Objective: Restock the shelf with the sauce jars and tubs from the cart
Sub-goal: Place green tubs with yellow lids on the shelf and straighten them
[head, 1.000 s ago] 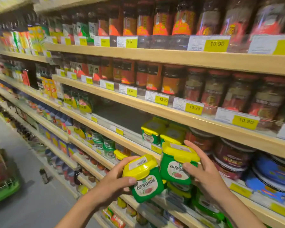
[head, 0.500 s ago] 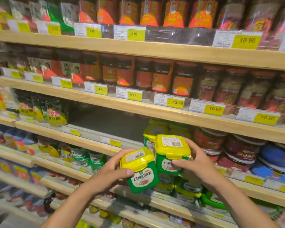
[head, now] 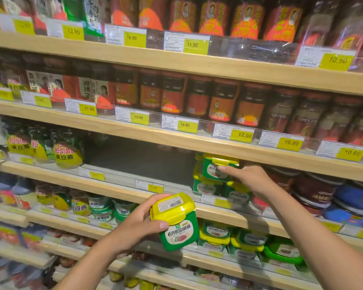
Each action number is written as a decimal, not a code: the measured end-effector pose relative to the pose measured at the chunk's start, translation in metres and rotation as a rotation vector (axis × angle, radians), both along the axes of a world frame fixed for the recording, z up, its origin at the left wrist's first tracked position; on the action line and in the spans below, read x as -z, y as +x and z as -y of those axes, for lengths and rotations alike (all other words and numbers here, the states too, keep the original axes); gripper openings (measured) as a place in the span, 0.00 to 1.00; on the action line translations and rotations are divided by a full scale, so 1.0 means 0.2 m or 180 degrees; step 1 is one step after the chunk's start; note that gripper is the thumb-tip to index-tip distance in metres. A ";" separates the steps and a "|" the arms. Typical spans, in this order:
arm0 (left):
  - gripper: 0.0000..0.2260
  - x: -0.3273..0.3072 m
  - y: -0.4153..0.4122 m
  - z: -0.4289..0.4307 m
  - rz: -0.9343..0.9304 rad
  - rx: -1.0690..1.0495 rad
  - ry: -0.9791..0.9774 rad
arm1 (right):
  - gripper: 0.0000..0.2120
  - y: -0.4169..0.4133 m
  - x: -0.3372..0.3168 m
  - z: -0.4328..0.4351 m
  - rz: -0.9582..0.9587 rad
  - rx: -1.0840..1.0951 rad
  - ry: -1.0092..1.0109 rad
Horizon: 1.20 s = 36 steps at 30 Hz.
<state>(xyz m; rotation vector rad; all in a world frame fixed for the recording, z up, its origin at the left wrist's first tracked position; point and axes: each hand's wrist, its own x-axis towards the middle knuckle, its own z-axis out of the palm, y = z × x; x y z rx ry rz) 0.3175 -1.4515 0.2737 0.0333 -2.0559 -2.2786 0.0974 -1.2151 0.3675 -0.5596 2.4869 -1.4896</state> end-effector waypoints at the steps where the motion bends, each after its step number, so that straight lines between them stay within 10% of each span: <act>1: 0.34 0.01 0.01 0.01 -0.0005 0.0005 0.0000 | 0.29 -0.03 0.00 0.02 0.0105 -0.0017 0.0004; 13: 0.35 0.05 0.02 0.11 -0.0070 -0.0062 -0.0039 | 0.41 -0.05 0.00 0.16 -0.0153 -0.0528 0.0007; 23: 0.35 0.05 -0.04 0.08 -0.0010 0.0019 -0.0164 | 0.17 -0.04 -0.03 0.13 0.0035 -0.0625 0.0000; 28: 0.34 0.05 -0.07 0.06 0.0018 0.0071 -0.0148 | 0.41 -0.06 -0.02 0.11 0.0254 -0.0433 0.0343; 36: 0.35 -0.01 -0.16 -0.03 -0.0130 0.0208 -0.0203 | 0.20 0.13 0.03 -0.06 -0.0907 0.0305 0.0149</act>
